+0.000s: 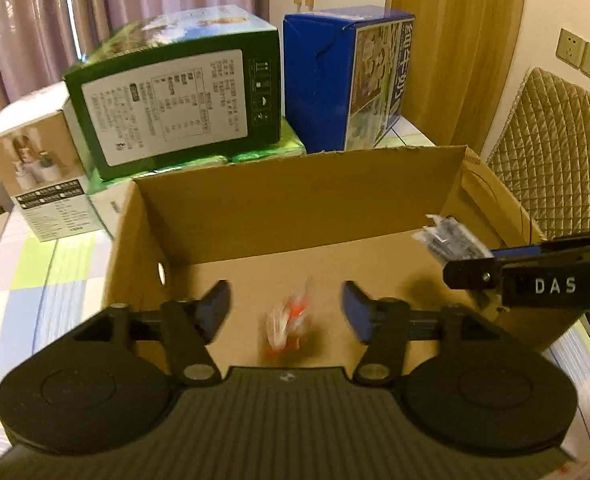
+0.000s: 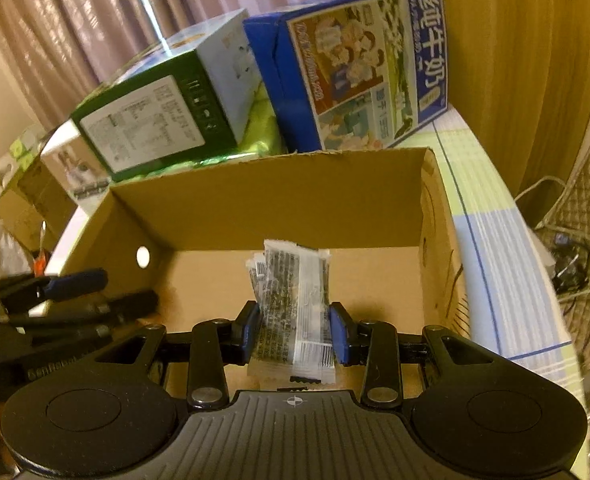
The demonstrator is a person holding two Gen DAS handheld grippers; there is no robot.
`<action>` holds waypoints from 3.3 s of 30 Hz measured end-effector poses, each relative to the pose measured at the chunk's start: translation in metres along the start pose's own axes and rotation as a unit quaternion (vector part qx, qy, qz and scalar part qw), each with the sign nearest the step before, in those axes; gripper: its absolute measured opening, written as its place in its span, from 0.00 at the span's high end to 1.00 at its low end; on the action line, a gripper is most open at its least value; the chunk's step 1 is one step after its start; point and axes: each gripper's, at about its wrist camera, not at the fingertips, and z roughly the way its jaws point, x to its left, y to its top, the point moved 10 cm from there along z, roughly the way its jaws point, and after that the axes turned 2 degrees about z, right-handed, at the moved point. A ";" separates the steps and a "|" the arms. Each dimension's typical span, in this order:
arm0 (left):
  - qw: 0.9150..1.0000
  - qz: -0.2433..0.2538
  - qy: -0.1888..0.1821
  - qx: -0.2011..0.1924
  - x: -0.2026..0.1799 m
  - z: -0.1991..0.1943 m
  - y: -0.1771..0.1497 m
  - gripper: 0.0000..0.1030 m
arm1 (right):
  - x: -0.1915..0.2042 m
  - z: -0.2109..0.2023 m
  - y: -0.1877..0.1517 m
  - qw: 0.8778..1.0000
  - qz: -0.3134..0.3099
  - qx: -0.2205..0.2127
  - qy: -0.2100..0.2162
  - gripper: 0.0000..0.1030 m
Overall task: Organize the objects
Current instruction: 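Carry the red packet with the left tool while the right tool carries the snack stick to the box, then open the left tool over the box while the right tool releases the snack stick inside, then grasp the black cylindrical item with the right tool, then grasp the clear plastic tray by its rim with the left tool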
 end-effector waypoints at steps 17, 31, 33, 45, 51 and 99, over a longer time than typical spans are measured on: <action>0.999 -0.017 -0.003 -0.038 0.003 -0.076 -0.002 0.29 | 0.015 -0.083 0.009 0.996 -0.028 -0.080 0.000 0.30; 0.997 -0.022 0.018 -0.074 -0.008 -0.209 -0.090 0.01 | 0.046 -0.214 -0.092 0.993 -0.013 -0.117 0.014 0.14; 0.997 -0.019 0.024 -0.073 -0.009 -0.223 -0.109 0.01 | 0.044 -0.222 -0.117 0.993 -0.009 -0.113 0.010 0.12; 0.998 -0.031 0.031 -0.037 -0.014 -0.255 -0.207 0.01 | 0.035 -0.220 -0.244 0.998 0.008 -0.052 -0.017 0.12; 0.999 -0.026 0.008 -0.018 -0.024 -0.249 -0.232 0.02 | 0.033 -0.210 -0.277 0.999 0.008 -0.027 -0.024 0.13; 0.984 0.145 -0.066 0.085 -0.073 -0.110 -0.264 0.33 | 0.012 -0.103 -0.299 0.995 -0.058 0.038 -0.065 0.82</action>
